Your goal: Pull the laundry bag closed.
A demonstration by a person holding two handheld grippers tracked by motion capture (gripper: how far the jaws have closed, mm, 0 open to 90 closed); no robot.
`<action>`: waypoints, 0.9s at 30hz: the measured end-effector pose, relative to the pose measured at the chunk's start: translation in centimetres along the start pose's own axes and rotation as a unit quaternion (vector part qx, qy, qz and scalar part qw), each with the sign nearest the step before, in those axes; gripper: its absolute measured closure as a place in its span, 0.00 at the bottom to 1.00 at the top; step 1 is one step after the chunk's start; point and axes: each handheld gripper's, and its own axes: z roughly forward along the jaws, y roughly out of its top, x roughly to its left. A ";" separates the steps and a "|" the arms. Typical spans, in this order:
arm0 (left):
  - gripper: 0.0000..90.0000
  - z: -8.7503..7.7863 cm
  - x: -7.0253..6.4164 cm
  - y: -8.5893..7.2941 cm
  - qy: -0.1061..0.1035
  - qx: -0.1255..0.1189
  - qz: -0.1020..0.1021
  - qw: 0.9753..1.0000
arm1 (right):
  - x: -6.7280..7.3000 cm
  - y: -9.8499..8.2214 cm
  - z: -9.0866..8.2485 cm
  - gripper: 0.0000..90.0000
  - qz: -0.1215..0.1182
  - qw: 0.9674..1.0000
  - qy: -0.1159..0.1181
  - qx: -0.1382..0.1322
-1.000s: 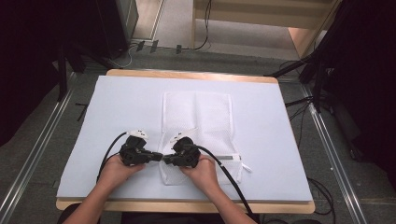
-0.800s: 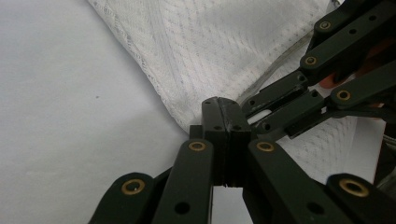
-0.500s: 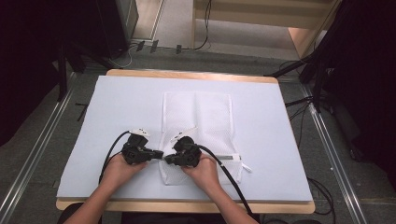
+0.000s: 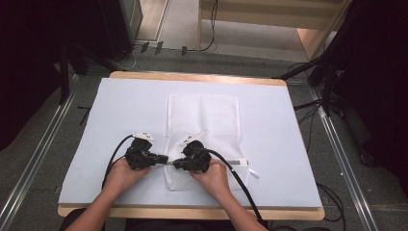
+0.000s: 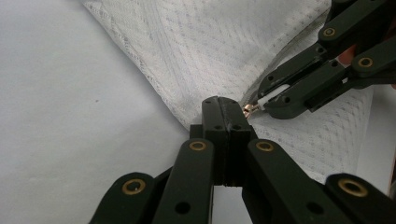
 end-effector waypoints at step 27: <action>1.00 0.0 0.1 0.0 -0.002 0.001 0.000 1.000 | -1.2 -1.3 -1.9 0.98 0.017 1.000 -0.001 -0.012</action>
